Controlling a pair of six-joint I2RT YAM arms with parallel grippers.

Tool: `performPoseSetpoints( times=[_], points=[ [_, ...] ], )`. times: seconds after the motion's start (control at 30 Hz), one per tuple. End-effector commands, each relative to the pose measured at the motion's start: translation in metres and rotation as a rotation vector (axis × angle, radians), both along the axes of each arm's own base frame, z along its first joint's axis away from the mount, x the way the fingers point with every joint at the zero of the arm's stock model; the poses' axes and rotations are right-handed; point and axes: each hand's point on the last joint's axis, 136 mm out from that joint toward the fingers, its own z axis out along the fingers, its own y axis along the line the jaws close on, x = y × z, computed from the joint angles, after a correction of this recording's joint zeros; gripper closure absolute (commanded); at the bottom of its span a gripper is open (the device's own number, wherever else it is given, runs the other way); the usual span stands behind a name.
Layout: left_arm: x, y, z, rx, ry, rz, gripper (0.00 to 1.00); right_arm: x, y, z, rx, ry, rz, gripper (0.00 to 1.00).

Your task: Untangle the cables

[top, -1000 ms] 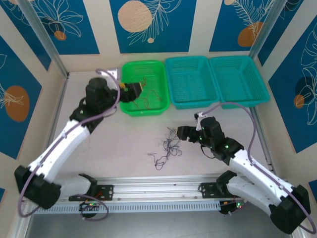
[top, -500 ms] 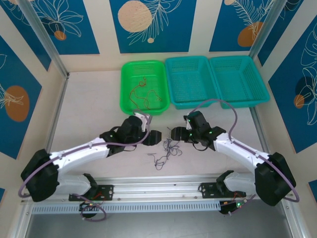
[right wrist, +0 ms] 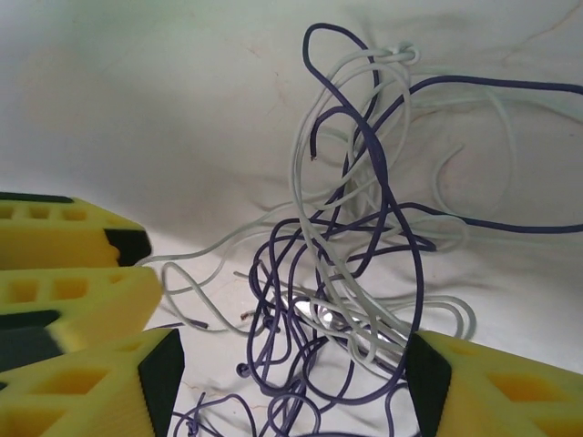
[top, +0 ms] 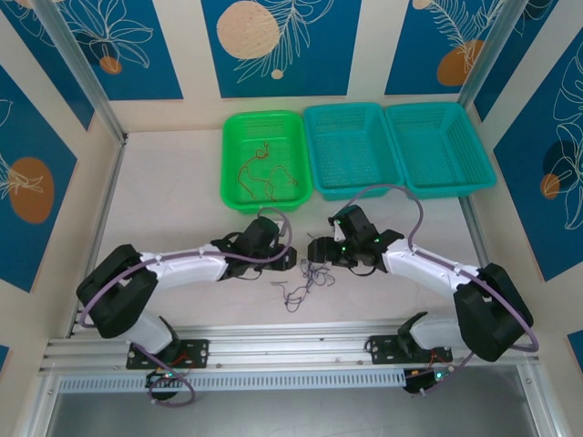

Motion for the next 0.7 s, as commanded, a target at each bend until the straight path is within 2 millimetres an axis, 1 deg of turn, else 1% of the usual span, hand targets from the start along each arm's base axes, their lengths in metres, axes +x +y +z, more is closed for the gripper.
performPoseSetpoints(
  times=[0.0,0.03,0.07,0.1,0.17,0.2,0.27,0.3,0.33,0.37,0.43,0.5,0.6,0.67],
  points=[
    [0.006,-0.014,0.003,-0.045,0.006,-0.015,0.79,0.002,0.015,0.004,0.031,0.014,0.029,0.35],
    [0.006,-0.013,0.001,-0.044,0.011,-0.012,0.83,0.002,0.016,0.002,0.024,0.018,0.028,0.37],
    [0.006,-0.013,-0.001,-0.043,0.015,-0.009,0.87,0.003,0.015,-0.001,0.011,0.02,0.023,0.41],
    [0.006,-0.014,-0.001,-0.044,0.014,-0.008,0.92,0.003,0.014,-0.005,-0.002,0.025,0.017,0.48],
    [0.007,-0.012,0.0,-0.043,0.011,-0.001,0.98,0.005,0.007,-0.014,-0.039,0.03,-0.009,0.63],
    [0.008,-0.01,0.001,-0.041,0.004,0.004,1.0,0.006,0.003,-0.018,-0.057,0.031,-0.022,0.7],
    [0.009,-0.006,0.005,-0.041,-0.012,0.016,1.0,0.008,-0.004,-0.024,-0.078,0.032,-0.044,0.86],
    [0.009,-0.002,0.008,-0.037,-0.019,0.02,1.0,0.01,-0.01,-0.028,-0.092,0.032,-0.063,0.93],
    [0.01,0.002,0.01,-0.033,-0.025,0.027,1.0,0.011,-0.016,-0.03,-0.103,0.029,-0.081,0.98],
    [0.011,0.008,0.013,-0.025,-0.032,0.039,1.0,0.013,-0.024,-0.032,-0.116,0.028,-0.108,1.0],
    [0.013,0.022,0.018,-0.011,-0.045,0.062,1.0,0.018,-0.045,-0.035,-0.149,0.019,-0.177,1.0],
    [0.015,0.041,0.022,-0.006,-0.049,0.095,1.0,0.02,-0.074,-0.038,-0.18,0.014,-0.269,1.0],
    [0.017,0.067,0.03,0.001,-0.064,0.143,1.0,0.023,-0.111,-0.035,-0.158,-0.002,-0.418,1.0],
    [0.016,0.077,0.035,0.001,-0.077,0.15,1.0,0.023,-0.122,-0.027,-0.155,-0.047,-0.446,1.0]
  ],
)
